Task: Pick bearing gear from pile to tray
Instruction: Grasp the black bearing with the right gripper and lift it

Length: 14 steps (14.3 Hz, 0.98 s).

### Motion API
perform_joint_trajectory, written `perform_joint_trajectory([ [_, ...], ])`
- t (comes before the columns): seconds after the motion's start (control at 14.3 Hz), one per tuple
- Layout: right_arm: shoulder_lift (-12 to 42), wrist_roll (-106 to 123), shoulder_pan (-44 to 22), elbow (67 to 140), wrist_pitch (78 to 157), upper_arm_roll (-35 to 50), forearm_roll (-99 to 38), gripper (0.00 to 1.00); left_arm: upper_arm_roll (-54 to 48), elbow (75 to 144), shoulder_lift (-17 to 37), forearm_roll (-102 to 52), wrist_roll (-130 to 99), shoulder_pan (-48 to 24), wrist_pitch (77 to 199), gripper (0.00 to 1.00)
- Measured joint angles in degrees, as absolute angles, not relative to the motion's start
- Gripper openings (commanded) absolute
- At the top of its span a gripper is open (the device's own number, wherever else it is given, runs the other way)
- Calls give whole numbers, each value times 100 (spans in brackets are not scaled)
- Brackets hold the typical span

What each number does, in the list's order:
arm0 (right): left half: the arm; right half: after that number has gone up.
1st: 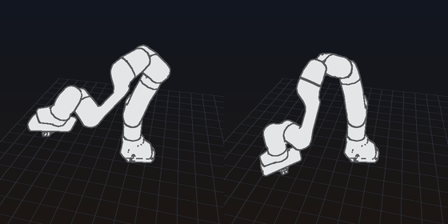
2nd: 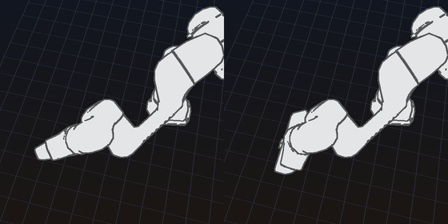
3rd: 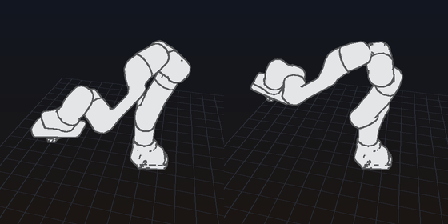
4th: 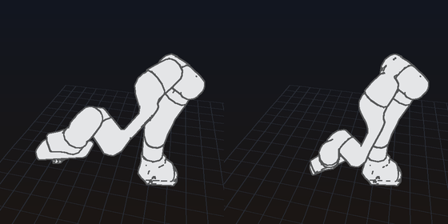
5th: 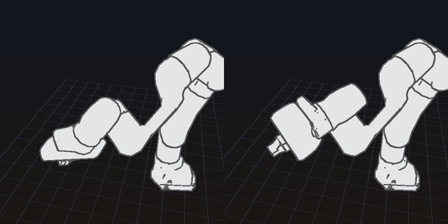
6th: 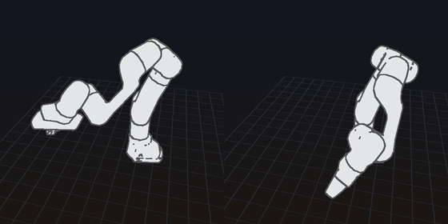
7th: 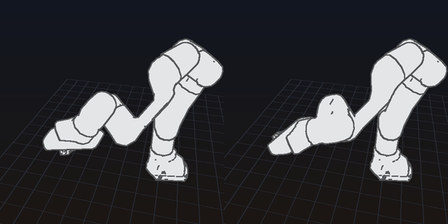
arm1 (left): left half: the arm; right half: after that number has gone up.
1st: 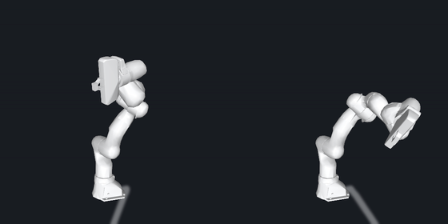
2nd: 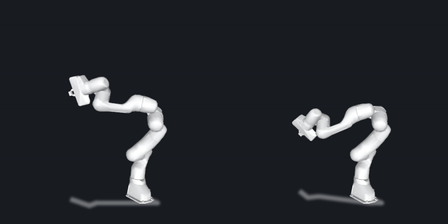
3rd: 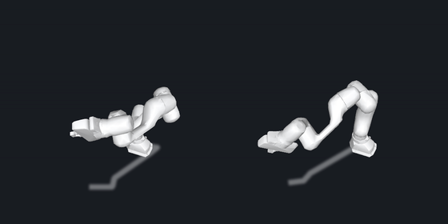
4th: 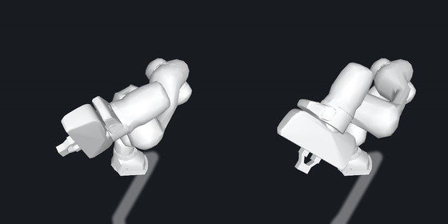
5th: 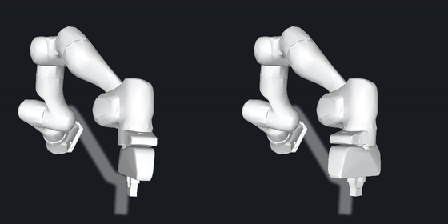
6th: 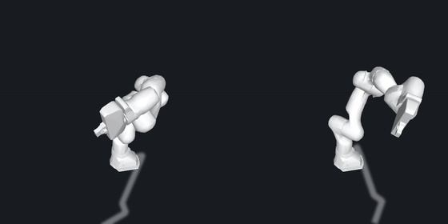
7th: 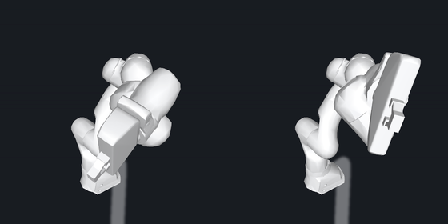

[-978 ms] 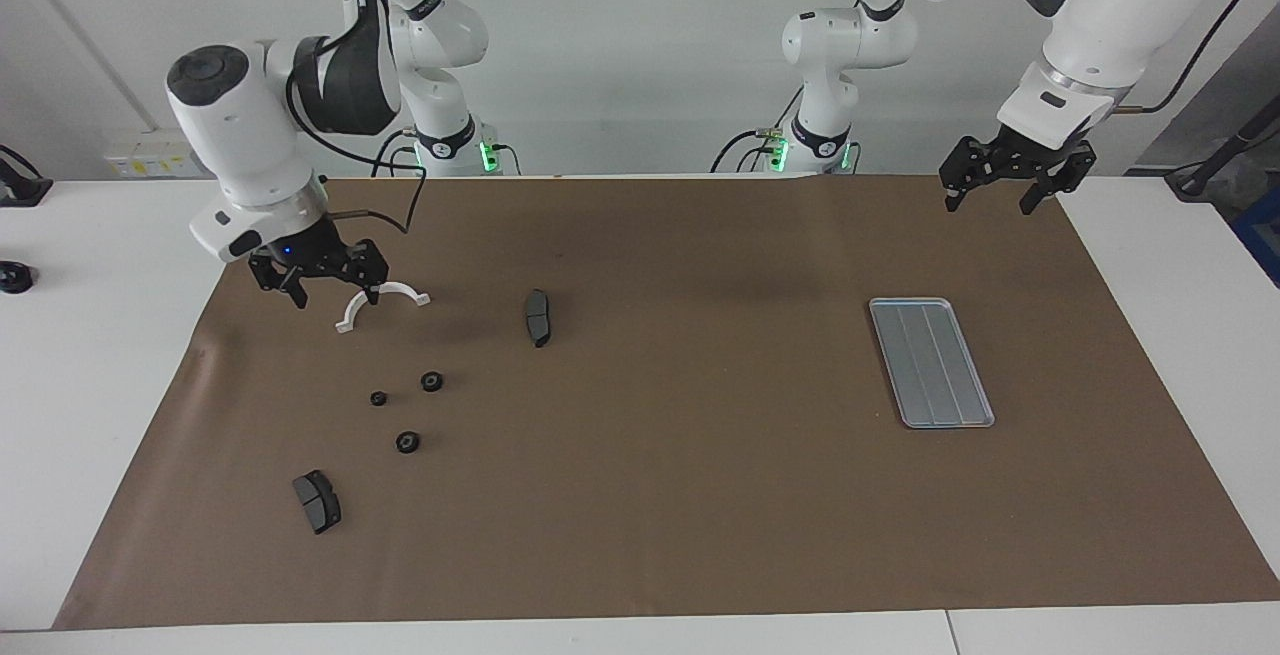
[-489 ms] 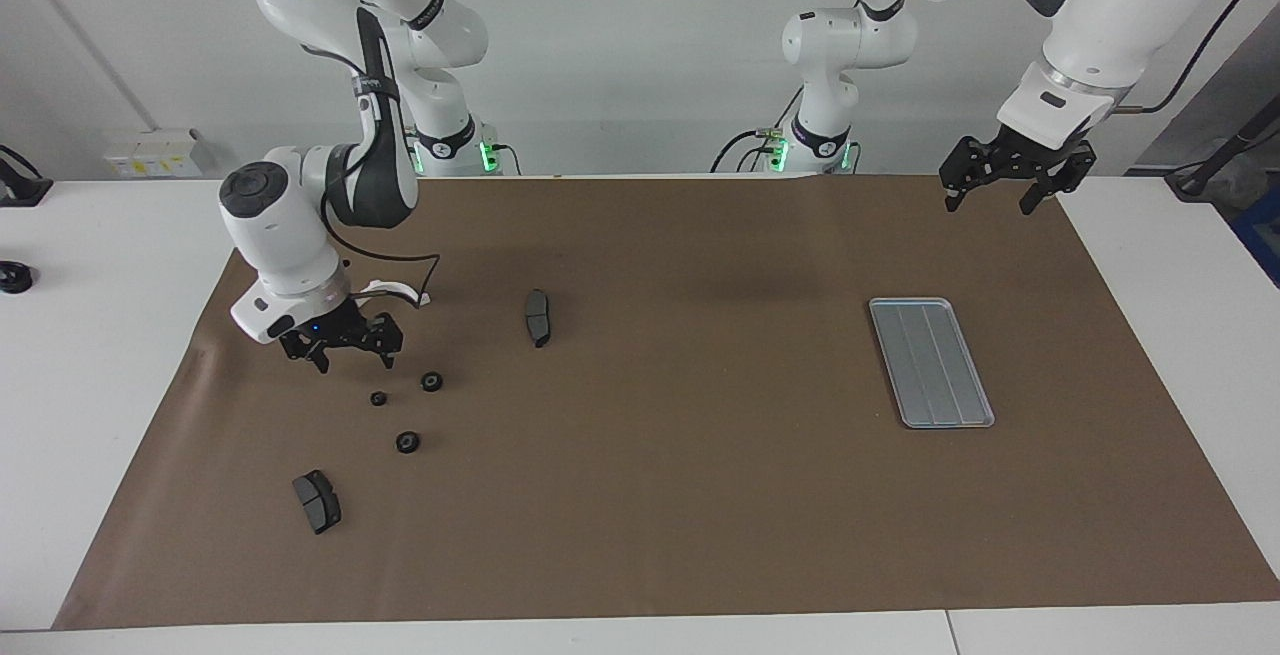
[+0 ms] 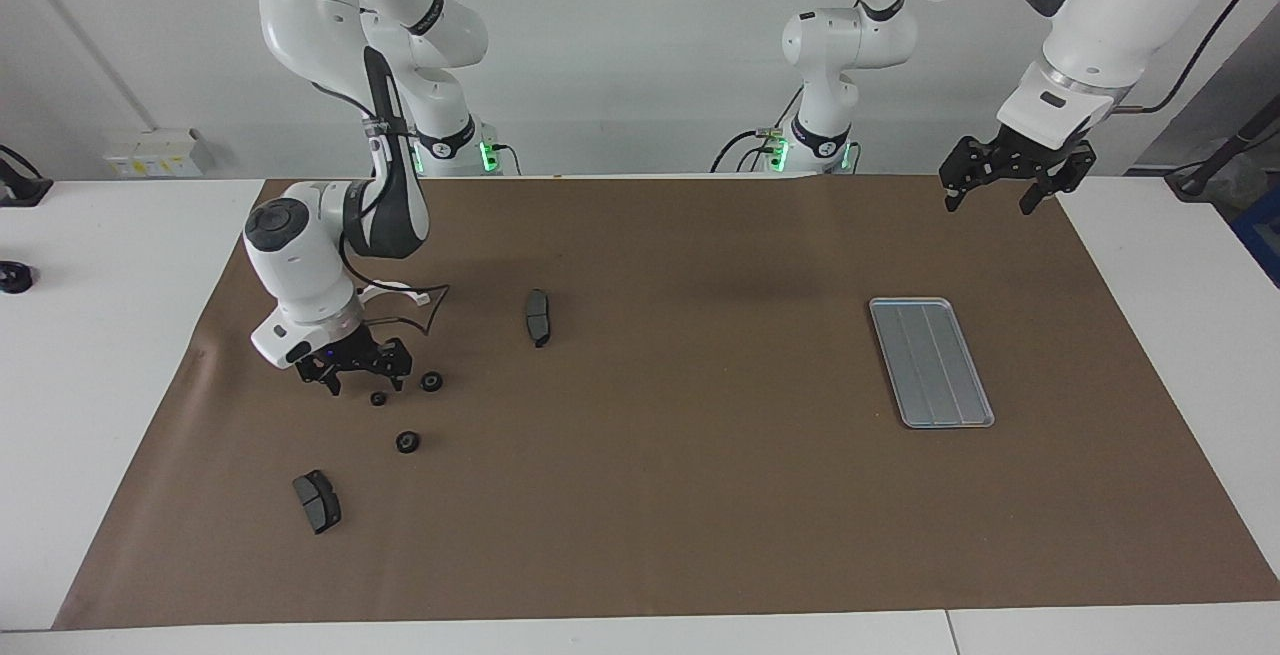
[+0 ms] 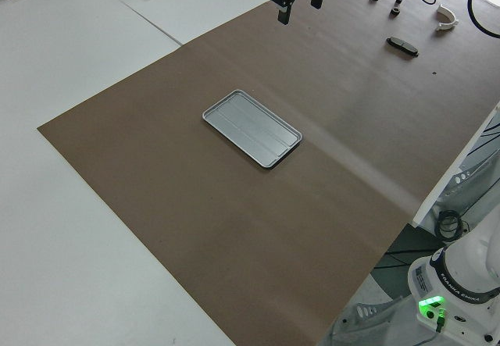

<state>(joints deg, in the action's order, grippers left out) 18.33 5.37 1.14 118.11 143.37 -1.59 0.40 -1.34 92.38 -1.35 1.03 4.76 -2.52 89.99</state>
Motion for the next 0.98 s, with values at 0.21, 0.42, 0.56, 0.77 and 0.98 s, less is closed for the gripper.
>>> perform_joint_trajectory([
  [0.21, 1904, 537, 114, 11808, 14397, -159, 38, 60, -134, 9238, -135, 103, 476, -252, 8999, 100],
  [0.42, 1901, 537, 109, 11782, 14397, -152, 30, 49, -134, 9239, -135, 103, 476, -252, 8999, 100],
  [0.56, 1901, 537, 107, 11770, 14398, -150, 24, 41, -134, 9238, -135, 103, 476, -252, 8999, 100],
  [0.77, 1902, 530, 95, 11754, 14398, -147, 9, 42, -134, 9239, -135, 103, 476, -252, 8999, 100],
  [0.98, 1902, 525, 90, 11740, 14399, -140, 5, 41, -134, 9239, -135, 103, 476, -252, 8999, 100],
])
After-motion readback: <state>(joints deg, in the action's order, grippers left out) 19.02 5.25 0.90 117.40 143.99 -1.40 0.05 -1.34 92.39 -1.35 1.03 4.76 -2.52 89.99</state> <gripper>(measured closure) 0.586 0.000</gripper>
